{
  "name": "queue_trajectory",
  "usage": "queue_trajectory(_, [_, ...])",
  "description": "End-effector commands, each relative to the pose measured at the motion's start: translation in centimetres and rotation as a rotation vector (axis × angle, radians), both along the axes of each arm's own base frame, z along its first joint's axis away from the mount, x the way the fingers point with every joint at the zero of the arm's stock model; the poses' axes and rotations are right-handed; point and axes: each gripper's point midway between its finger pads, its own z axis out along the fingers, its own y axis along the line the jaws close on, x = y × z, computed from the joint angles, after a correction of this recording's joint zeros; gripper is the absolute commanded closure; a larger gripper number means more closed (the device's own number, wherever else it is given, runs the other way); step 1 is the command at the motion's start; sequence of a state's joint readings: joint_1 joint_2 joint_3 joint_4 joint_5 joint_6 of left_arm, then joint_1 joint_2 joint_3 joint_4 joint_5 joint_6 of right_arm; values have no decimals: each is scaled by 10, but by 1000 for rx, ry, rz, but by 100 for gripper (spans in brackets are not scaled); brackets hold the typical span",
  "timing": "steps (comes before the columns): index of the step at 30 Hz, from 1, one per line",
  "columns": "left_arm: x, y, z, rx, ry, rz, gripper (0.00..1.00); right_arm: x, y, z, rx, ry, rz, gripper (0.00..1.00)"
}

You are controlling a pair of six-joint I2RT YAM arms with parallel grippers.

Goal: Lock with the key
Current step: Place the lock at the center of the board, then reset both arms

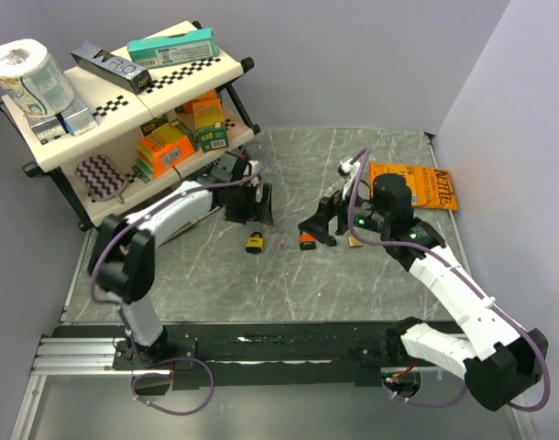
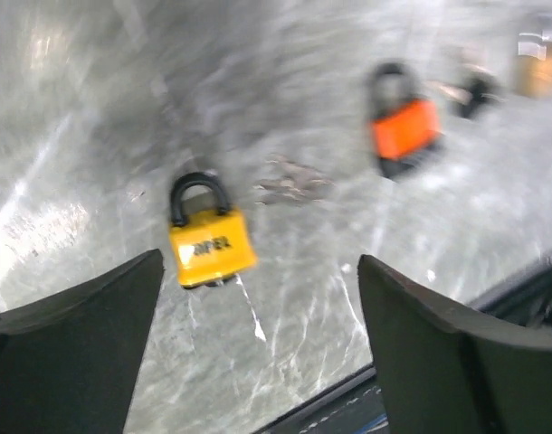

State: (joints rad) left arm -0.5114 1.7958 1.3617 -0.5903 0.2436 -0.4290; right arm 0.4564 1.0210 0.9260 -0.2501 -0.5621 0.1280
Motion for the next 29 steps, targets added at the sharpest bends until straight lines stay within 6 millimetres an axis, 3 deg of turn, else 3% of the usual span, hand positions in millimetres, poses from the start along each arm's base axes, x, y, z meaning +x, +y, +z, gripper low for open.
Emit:
queue_trajectory(1, [-7,-11,83,-141,-268,-193,3,18,-23,33,1,-87,-87,0])
queue_trajectory(6, [-14,6,161,-176,-548,-270,4,28,-57,40,-10,-78,-231,0])
queue_trajectory(9, [-21,17,185,-174,-598,-251,4,30,-77,41,2,-73,-305,0])
queue_trajectory(12, [-25,29,191,-136,-599,-216,4,24,-97,39,10,-83,-367,0])
queue_trajectory(18, [-37,43,169,-108,-540,-164,4,11,-116,10,-17,-71,-424,0])
queue_trajectory(22, [-34,52,161,-77,-542,-137,4,1,-113,-22,-30,-16,-399,0])
queue_trajectory(29, [-27,52,172,-69,-561,-134,4,1,-100,-35,4,56,-338,0])
